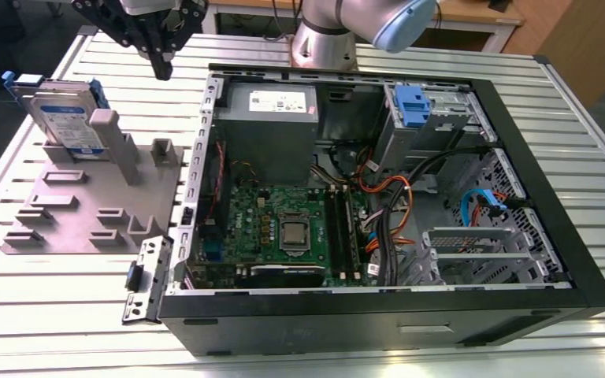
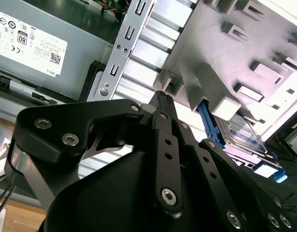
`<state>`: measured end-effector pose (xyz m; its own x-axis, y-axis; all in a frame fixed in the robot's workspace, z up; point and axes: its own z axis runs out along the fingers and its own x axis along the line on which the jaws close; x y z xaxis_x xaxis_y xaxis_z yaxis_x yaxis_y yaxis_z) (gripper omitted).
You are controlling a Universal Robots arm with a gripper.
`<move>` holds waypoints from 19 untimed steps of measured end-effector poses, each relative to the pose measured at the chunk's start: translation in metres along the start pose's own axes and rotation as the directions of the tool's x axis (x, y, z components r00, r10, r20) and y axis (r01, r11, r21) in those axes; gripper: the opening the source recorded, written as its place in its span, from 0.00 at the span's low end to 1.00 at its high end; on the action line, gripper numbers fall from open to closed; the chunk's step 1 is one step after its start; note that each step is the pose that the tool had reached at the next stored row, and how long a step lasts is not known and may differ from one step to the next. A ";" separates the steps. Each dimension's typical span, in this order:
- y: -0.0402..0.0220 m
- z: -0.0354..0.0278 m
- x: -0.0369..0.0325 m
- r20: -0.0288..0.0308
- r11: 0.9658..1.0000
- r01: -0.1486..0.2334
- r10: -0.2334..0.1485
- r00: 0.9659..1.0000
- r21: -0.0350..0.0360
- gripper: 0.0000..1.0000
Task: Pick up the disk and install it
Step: 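Reach for the disk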
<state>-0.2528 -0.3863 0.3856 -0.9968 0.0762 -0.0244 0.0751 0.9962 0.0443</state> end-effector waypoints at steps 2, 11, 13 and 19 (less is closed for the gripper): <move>0.0000 0.0000 0.0000 0.000 1.000 0.000 0.000 1.000 0.000 0.11; -0.0002 0.0000 0.0028 0.000 1.000 0.000 0.000 1.000 0.000 0.11; -0.0003 0.0001 0.0035 0.000 1.000 0.000 0.000 1.000 0.000 0.11; -0.0004 0.0003 0.0055 0.000 1.000 0.000 0.000 1.000 0.000 0.11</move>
<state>-0.2583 -0.3862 0.3852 -0.9968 0.0762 -0.0245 0.0751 0.9962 0.0444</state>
